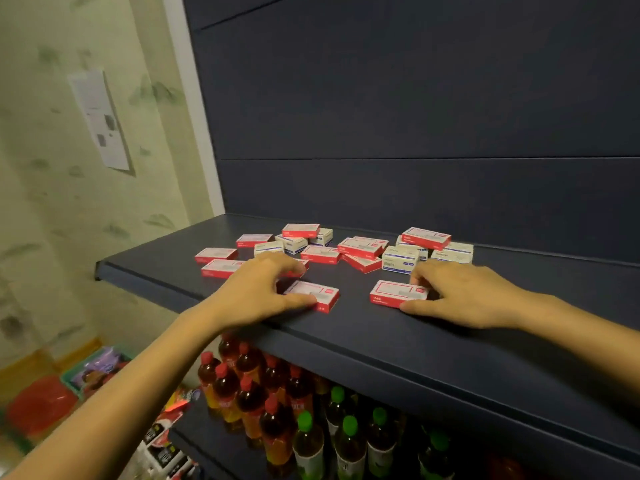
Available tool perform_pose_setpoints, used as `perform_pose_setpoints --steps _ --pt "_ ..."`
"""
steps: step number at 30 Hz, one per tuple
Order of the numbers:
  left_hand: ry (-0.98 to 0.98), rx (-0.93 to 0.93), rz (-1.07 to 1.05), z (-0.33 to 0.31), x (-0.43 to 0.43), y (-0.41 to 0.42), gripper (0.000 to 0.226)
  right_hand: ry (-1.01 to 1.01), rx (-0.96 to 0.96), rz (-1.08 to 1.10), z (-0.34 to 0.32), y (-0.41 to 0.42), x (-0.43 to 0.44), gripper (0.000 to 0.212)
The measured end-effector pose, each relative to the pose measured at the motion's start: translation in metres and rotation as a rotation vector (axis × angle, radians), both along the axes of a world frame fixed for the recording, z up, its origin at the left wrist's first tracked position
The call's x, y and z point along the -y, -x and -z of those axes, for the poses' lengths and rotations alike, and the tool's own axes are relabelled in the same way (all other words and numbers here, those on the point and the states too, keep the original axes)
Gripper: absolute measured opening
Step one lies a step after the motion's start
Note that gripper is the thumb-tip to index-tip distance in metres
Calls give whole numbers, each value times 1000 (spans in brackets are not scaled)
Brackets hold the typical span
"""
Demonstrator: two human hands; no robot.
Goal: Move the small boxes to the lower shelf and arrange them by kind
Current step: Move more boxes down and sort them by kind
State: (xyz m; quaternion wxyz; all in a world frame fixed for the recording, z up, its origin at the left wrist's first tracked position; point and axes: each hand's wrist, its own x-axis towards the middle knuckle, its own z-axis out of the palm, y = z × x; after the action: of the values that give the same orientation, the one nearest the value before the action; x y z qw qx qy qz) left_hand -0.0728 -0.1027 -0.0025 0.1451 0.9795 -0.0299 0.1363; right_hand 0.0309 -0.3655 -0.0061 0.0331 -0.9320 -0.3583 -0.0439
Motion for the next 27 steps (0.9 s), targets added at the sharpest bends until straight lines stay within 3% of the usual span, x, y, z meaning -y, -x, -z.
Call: perform_pose_setpoints --steps 4,11,18,23,27 --pt "-115 -196 182 -5 -23 -28 56 -23 37 104 -8 10 -3 42" --pt "-26 -360 446 -5 -41 -56 40 -176 47 296 -12 42 11 47" --pt "-66 -201 601 -19 -26 -70 45 -288 98 453 -6 80 44 42" --pt "6 9 710 -31 31 -71 35 -282 143 564 -3 108 77 43" --pt "7 108 788 -31 89 -66 40 -280 154 646 -2 134 112 42"
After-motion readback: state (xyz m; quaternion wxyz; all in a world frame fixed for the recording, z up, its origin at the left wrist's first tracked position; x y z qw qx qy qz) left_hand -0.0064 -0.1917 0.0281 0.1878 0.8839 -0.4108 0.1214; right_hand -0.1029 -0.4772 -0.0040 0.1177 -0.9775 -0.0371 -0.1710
